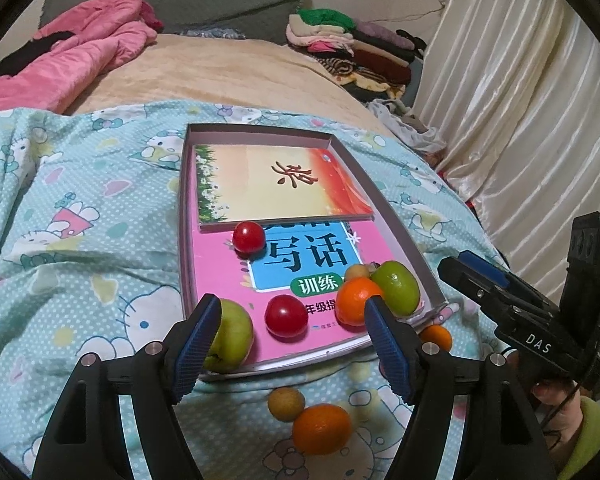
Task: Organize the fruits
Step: 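Open the left gripper to release the tomato while the right releases the lime, then withdraw both grippers from the tray toward the remaining orange and brown fruit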
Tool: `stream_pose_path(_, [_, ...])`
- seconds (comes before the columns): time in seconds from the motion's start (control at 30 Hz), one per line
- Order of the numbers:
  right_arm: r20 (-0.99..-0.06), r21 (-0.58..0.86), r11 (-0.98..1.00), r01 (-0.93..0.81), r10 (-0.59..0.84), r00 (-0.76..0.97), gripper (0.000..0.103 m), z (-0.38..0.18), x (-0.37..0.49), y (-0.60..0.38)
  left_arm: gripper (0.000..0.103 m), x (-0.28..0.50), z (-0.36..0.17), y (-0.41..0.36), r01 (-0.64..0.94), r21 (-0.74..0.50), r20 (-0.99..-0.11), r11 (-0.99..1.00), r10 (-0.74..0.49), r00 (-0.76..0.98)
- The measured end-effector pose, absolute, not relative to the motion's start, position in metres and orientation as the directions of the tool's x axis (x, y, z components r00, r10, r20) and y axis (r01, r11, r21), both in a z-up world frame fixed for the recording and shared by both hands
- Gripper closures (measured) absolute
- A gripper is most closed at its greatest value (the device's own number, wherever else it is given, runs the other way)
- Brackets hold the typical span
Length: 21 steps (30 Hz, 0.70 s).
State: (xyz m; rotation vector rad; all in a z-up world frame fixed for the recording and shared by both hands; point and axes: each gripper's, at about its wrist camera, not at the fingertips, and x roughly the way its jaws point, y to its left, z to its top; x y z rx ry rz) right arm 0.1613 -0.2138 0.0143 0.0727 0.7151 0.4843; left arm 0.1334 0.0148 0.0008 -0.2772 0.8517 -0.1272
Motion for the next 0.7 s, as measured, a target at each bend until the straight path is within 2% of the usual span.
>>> stream_pose_path(0.7, [-0.578,0.156,0.859,-0.489,0.480,0.660,0.028,0.026,0.140,-0.198,0.027,0.119,0.007,0.014,-0.005,-0.270,-0.721,0.963,-0.198,0.664])
